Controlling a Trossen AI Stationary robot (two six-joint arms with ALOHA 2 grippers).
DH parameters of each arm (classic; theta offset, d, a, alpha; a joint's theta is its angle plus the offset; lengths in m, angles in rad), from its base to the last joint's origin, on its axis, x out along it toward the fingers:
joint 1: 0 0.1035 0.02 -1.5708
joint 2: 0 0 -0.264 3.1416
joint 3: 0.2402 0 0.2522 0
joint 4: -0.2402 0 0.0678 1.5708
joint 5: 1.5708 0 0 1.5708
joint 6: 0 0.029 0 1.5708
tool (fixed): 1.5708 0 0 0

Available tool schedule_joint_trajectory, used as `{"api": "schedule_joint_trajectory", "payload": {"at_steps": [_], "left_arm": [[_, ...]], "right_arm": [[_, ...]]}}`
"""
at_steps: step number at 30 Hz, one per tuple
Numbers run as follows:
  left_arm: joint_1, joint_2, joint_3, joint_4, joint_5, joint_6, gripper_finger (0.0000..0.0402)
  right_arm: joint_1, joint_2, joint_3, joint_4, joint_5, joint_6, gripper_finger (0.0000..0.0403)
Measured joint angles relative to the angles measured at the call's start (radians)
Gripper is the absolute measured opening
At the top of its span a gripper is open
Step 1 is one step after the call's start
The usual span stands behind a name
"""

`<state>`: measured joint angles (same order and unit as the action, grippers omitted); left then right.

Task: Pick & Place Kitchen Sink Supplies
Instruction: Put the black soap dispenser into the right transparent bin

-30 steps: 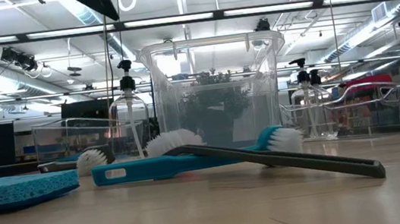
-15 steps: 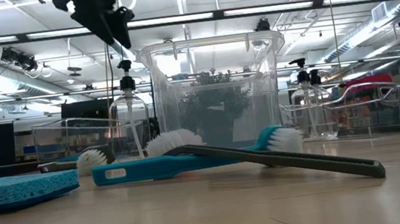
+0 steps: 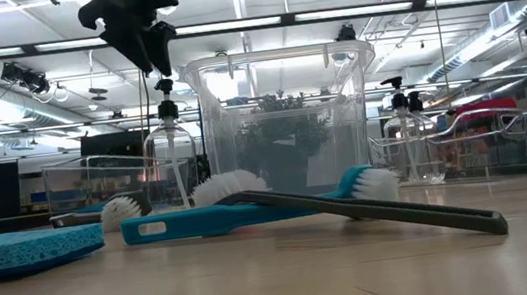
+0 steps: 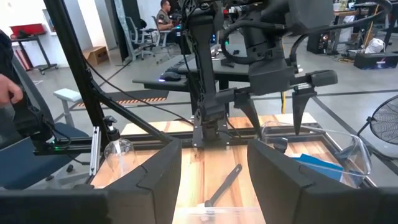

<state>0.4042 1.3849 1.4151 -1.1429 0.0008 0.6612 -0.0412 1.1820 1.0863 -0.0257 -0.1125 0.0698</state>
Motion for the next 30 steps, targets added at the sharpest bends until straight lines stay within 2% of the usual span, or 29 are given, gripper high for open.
{"api": "schedule_joint_trajectory", "payload": {"at_steps": [8, 12, 30], "left_arm": [[0.031, -0.004, 0.000, -0.119, 0.012, -0.124, 0.0284], [0.044, -0.015, 0.000, -0.183, 0.074, -0.182, 0.0284], [0.034, -0.159, -0.001, -0.193, 0.120, -0.404, 0.0284]], "right_arm": [[0.000, 0.000, 0.000, 0.000, 0.000, -0.001, 0.0185], [0.000, 0.000, 0.000, 0.000, 0.000, -0.001, 0.0185], [0.000, 0.000, 0.000, 0.000, 0.000, -0.001, 0.0185]]}}
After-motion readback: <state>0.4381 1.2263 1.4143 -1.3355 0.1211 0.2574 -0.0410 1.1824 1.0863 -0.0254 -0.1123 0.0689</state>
